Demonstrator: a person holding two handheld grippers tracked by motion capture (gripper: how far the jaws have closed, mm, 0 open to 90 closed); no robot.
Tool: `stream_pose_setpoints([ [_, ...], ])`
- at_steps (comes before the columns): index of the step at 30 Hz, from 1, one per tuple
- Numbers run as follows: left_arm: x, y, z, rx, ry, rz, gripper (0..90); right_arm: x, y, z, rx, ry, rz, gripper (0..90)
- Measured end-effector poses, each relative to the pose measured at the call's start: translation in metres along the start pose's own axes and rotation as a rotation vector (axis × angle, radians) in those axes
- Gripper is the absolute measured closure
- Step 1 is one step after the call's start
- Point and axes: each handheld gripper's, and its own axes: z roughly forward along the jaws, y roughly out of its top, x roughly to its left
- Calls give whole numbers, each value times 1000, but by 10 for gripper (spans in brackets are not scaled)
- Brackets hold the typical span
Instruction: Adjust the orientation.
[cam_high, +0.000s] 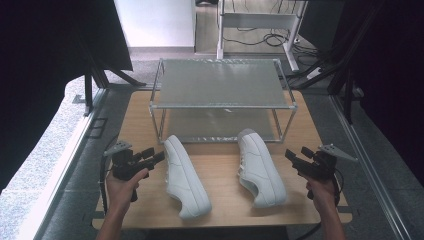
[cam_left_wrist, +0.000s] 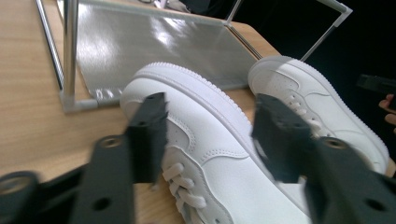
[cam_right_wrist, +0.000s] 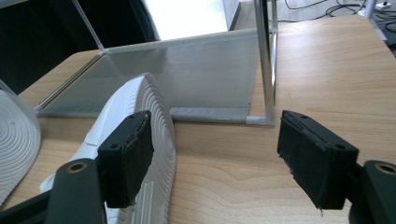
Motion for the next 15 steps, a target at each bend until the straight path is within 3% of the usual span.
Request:
stream_pose_setpoints([
  [1,1,0,0,3,-7,-14,489,0,0,0,0,0,0,272],
  [3,1,0,-3,5,-33,-31,585,1,0,1,9,-2,-2,277],
  [6,-1,1,-6,9,-31,-26,720,3,-3,4,29,-4,-13,278],
  [11,-5,0,-10,33,-34,-8,794,5,-3,4,34,11,-16,282],
  [15,-6,-10,-16,42,-16,-13,834,4,-3,4,36,12,-13,283],
])
